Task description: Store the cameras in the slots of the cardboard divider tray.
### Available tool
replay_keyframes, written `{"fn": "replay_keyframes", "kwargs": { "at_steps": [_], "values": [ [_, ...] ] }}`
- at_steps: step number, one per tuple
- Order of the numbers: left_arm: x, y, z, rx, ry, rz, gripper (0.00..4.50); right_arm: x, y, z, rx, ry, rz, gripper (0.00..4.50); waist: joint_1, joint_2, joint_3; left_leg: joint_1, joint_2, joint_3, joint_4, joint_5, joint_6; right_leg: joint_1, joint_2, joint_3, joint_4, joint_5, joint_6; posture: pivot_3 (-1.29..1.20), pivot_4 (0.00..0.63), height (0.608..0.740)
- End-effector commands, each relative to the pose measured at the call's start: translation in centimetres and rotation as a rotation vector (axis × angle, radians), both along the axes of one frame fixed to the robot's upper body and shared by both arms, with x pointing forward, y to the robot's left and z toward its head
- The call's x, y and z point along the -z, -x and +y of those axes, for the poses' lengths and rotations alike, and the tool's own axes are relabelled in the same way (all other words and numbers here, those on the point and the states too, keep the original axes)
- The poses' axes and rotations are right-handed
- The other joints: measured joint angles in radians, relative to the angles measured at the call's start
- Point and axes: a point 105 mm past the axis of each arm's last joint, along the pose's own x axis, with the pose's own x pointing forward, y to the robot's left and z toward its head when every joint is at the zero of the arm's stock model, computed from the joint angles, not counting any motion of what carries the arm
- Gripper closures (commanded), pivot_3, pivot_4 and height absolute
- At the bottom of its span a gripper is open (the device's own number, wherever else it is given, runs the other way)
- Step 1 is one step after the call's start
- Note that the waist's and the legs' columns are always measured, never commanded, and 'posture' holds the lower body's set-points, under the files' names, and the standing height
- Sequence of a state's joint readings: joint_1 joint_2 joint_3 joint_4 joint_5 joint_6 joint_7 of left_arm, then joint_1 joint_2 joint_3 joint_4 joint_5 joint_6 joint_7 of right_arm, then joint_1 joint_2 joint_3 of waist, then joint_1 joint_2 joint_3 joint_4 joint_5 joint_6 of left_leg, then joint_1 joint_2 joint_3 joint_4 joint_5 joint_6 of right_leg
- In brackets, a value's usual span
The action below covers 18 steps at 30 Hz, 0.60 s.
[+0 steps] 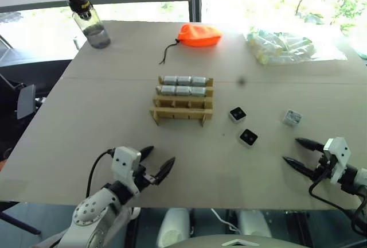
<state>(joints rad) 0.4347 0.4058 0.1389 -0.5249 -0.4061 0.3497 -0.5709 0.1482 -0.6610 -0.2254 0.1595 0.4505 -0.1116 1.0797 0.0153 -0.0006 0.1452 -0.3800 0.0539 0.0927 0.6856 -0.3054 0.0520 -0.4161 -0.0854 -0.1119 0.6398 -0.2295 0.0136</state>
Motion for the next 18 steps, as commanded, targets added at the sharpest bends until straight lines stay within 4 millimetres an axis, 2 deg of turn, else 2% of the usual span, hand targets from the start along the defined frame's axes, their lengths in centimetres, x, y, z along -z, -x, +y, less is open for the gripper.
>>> {"fn": "replay_keyframes", "kwargs": {
  "at_steps": [1,14,18],
  "values": [
    [0.11,0.55,-0.04,0.051,0.025,0.000,0.03,-1.02,0.07,-0.02,0.017,0.000,-0.043,0.24,0.000,0.000,0.000,0.000,0.000,0.000,0.000,0.000,0.000,0.000,0.000,0.000,0.000,0.000,0.000,0.00,0.150,0.726],
    [0.54,0.94,0.43,0.109,0.040,-0.015,0.03,-1.05,-0.21,-0.04,0.078,0.006,-0.018,0.24,0.000,0.000,0.000,0.000,0.000,0.000,0.000,0.000,0.000,0.000,0.000,0.000,0.000,0.000,0.000,0.00,0.150,0.726],
    [-0.01,0.73,0.40,0.148,0.041,-0.038,0.03,-1.35,-0.51,-0.39,0.086,0.010,-0.027,0.24,0.000,0.000,0.000,0.000,0.000,0.000,0.000,0.000,0.000,0.000,0.000,0.000,0.000,0.000,0.000,0.00,0.150,0.726]
  ]
}}
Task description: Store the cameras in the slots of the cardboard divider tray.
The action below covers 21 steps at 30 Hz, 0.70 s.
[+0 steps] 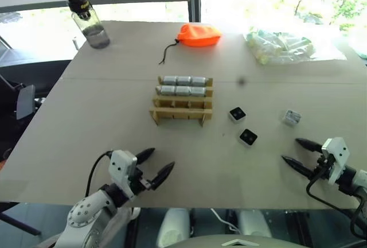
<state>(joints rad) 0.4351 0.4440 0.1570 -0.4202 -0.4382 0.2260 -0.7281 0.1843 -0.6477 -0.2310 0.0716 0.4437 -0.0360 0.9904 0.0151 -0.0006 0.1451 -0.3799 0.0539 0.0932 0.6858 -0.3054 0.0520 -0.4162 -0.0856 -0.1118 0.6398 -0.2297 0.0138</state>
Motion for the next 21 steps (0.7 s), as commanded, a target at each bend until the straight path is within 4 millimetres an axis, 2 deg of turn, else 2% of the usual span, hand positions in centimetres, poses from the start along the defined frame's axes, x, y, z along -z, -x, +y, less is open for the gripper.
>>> {"fn": "replay_keyframes", "kwargs": {
  "at_steps": [1,5,9,14,21],
  "values": [
    [-0.6,0.0,0.0,0.042,0.012,-0.020,0.03,-1.3,-0.6,-0.7,0.023,0.015,-0.046,0.24,0.000,0.000,0.000,0.000,0.000,0.000,0.000,0.000,0.000,0.000,0.000,0.000,0.000,0.000,0.000,0.00,0.150,0.726],
    [-2.2,-0.7,-0.1,0.093,-0.010,-0.064,0.03,-1.6,-0.8,-0.4,0.021,0.008,-0.056,0.24,0.002,0.000,0.000,-0.001,0.000,-0.001,0.000,0.000,0.000,0.000,0.000,-0.001,0.000,0.000,0.000,0.00,0.150,0.726],
    [-4.6,-1.0,-0.7,0.200,-0.008,-0.096,0.03,-1.8,-0.6,0.4,-0.012,0.000,-0.050,0.24,0.000,0.000,0.000,-0.001,0.000,-0.001,0.000,0.000,0.000,0.000,0.000,-0.001,0.000,0.000,0.000,0.00,0.150,0.726],
    [-7.0,-0.4,-1.6,0.420,-0.154,-0.118,0.03,-2.3,-0.3,2.2,-0.030,-0.050,-0.060,0.24,0.000,0.000,0.000,-0.001,0.000,-0.001,0.000,0.000,0.000,0.000,0.000,-0.001,0.001,0.001,0.000,0.00,0.150,0.726],
    [-13.3,-1.0,-3.1,0.556,-0.080,-0.220,0.03,-2.0,-1.5,0.4,0.098,-0.005,-0.104,0.24,0.000,0.000,0.001,0.000,0.000,0.000,0.001,0.003,-0.005,0.000,0.000,0.000,0.001,0.000,0.001,0.00,0.150,0.726]
  ]
}}
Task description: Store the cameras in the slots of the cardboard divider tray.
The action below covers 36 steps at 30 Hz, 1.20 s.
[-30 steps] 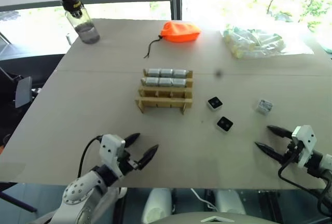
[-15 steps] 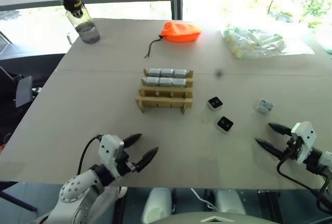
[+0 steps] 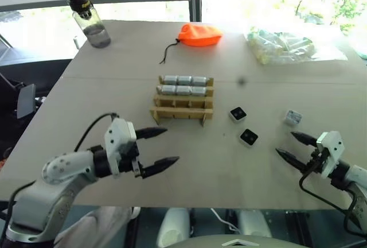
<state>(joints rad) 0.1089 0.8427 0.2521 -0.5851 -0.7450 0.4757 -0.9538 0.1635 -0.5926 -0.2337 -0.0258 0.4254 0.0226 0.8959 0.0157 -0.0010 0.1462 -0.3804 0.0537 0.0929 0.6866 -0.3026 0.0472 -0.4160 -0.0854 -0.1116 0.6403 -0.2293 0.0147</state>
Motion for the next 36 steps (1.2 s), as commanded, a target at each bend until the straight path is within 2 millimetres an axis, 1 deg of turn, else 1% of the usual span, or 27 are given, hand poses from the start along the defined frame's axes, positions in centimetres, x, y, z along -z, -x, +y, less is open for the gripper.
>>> {"fn": "replay_keyframes", "kwargs": {
  "at_steps": [1,3,6,9,13,17,23,28,31,33,36],
  "values": [
    [-3.7,0.7,-1.1,0.106,0.051,-0.056,0.03,-0.5,-0.5,-1.2,0.067,0.023,-0.039,0.24,-0.001,0.000,0.000,0.000,0.000,0.000,0.000,0.000,0.000,0.000,0.000,0.000,0.000,0.001,0.001,0.00,0.150,0.726],
    [-4.8,1.2,-1.4,0.167,0.034,-0.064,0.03,-0.2,-0.7,-1.6,0.091,0.034,-0.035,0.24,-0.001,-0.001,0.001,0.000,0.000,0.000,0.000,0.001,-0.001,0.000,0.001,0.000,0.001,0.002,0.002,0.00,0.150,0.726],
    [-5.3,1.6,-1.5,0.208,0.009,-0.054,0.03,-0.1,-1.5,-2.0,0.128,0.038,-0.043,0.24,-0.006,0.001,0.003,0.001,0.000,0.001,0.000,0.002,-0.003,0.000,0.002,0.002,0.001,0.002,0.003,0.00,0.150,0.726],
    [-5.7,1.7,-1.4,0.219,0.003,-0.059,0.03,-0.2,-2.3,-2.1,0.146,0.034,-0.051,0.24,-0.007,-0.001,0.005,0.002,0.000,0.003,-0.001,0.002,-0.003,0.000,0.002,0.004,0.001,0.002,0.003,0.00,0.150,0.726],
    [-5.4,1.7,-1.3,0.219,-0.030,-0.060,0.03,-0.3,-3.1,-2.3,0.122,0.046,-0.051,0.24,-0.003,-0.001,0.006,0.002,0.000,0.003,-0.001,0.002,-0.003,0.000,0.003,0.004,0.001,0.002,0.003,0.00,0.150,0.726],
    [-5.1,1.8,-1.3,0.216,-0.042,-0.058,0.03,0.1,-3.6,-2.6,0.023,0.124,-0.017,0.24,-0.004,-0.001,0.006,0.002,0.000,0.004,0.000,0.002,-0.003,0.000,0.003,0.004,0.001,0.002,0.003,0.00,0.150,0.726],
    [-4.8,1.4,-0.8,0.167,-0.057,-0.087,0.03,-1.3,-5.6,-3.4,-0.009,0.128,-0.012,0.24,-0.004,-0.003,0.008,0.002,0.000,0.004,0.000,0.002,-0.004,0.000,0.003,0.005,0.001,0.002,0.003,0.00,0.150,0.726],
    [-4.8,1.0,-0.6,0.122,-0.051,-0.110,0.03,-1.5,-6.4,-4.0,-0.051,0.135,0.026,0.24,-0.004,-0.002,0.009,0.002,0.000,0.004,0.000,0.002,-0.004,0.000,0.003,0.005,0.001,0.002,0.003,0.00,0.150,0.726],
    [-4.5,1.0,-0.4,0.104,-0.066,-0.112,0.03,-1.6,-7.1,-4.2,-0.086,0.169,0.042,0.24,-0.004,-0.003,0.009,0.002,0.000,0.004,0.000,0.002,-0.004,0.000,0.003,0.004,0.001,0.002,0.003,0.00,0.150,0.726],
    [-4.4,1.1,-0.4,0.103,-0.070,-0.110,0.03,-2.1,-7.7,-4.3,-0.103,0.180,0.035,0.24,-0.005,-0.002,0.010,0.002,0.000,0.006,0.000,0.002,-0.004,0.000,0.003,0.005,0.001,0.002,0.003,0.00,0.150,0.726],
    [-4.4,1.1,-0.3,0.101,-0.071,-0.111,0.03,-2.5,-8.2,-4.3,-0.144,0.200,0.032,0.24,-0.006,-0.002,0.010,0.002,0.000,0.006,0.000,0.002,-0.004,0.000,0.003,0.005,0.001,0.002,0.003,0.00,0.150,0.726]
  ]
}}
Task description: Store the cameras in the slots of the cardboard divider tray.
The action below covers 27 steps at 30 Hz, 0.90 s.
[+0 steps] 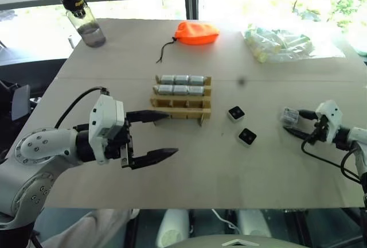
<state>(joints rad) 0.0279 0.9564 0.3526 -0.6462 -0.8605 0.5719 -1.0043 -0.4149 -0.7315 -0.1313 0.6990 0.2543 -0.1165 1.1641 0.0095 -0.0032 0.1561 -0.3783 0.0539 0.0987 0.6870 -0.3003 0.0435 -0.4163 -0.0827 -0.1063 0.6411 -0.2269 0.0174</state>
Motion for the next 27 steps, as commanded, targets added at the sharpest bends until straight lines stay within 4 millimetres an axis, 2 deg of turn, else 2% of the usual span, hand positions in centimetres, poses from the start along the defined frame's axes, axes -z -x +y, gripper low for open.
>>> {"fn": "replay_keyframes", "kwargs": {
  "at_steps": [1,6,12,14,18,21,23,27],
  "values": [
    [-0.8,0.3,0.1,0.004,-0.008,-0.057,0.03,-1.3,-0.5,-0.4,-0.049,0.045,-0.033,0.24,-0.001,0.000,0.000,0.000,0.000,0.000,0.000,0.000,0.000,0.000,0.000,0.000,0.000,0.000,0.000,0.00,0.150,0.726],
    [-0.8,0.3,0.0,0.009,-0.008,-0.059,0.03,-1.9,-1.1,-0.2,-0.109,0.086,-0.024,0.24,-0.001,0.000,0.000,0.000,0.000,0.000,0.000,0.000,0.000,0.000,0.000,0.000,0.000,0.000,0.000,0.00,0.150,0.726],
    [-0.8,0.2,0.0,0.008,-0.005,-0.065,0.03,-2.0,-0.8,0.7,-0.222,0.100,0.017,0.24,-0.001,0.000,0.000,0.000,0.000,0.000,0.000,0.000,-0.001,0.000,0.000,-0.001,0.000,0.000,0.000,0.00,0.150,0.726],
    [-0.7,0.2,0.0,0.005,-0.004,-0.066,0.00,-2.2,-0.7,0.9,-0.239,0.088,0.019,0.76,-0.001,0.000,0.001,0.000,0.000,0.000,0.000,0.000,-0.001,0.000,0.000,-0.001,0.000,0.000,0.000,0.00,0.150,0.726],
    [-0.4,0.2,0.0,0.001,-0.002,-0.063,0.00,-2.2,-0.6,1.0,-0.255,0.090,0.017,2.51,-0.002,0.000,0.001,0.000,0.000,0.000,0.000,0.000,-0.001,0.000,0.000,-0.001,0.000,0.000,0.000,0.00,0.150,0.726],
    [-0.1,-0.2,0.3,-0.022,-0.013,-0.059,0.00,-3.1,-0.8,1.5,-0.271,0.095,-0.025,2.54,-0.002,0.001,0.001,0.000,0.000,0.000,0.000,0.001,-0.001,0.000,0.000,-0.001,0.000,0.000,0.000,0.00,0.150,0.726],
    [0.2,-0.7,0.7,-0.055,-0.034,-0.062,0.00,-4.8,-1.2,3.2,-0.322,0.089,-0.080,2.54,-0.002,0.002,0.002,0.000,0.000,0.000,0.000,0.001,-0.001,0.000,0.000,-0.001,0.000,0.000,0.000,0.00,0.150,0.726],
    [0.1,-2.3,1.2,-0.122,-0.018,-0.075,0.00,-8.1,-0.8,8.3,-0.467,0.095,-0.220,2.54,-0.010,0.004,0.003,0.000,0.001,-0.001,0.000,0.002,-0.003,0.000,0.001,-0.001,0.001,0.000,0.000,0.00,0.150,0.726]
  ]
}}
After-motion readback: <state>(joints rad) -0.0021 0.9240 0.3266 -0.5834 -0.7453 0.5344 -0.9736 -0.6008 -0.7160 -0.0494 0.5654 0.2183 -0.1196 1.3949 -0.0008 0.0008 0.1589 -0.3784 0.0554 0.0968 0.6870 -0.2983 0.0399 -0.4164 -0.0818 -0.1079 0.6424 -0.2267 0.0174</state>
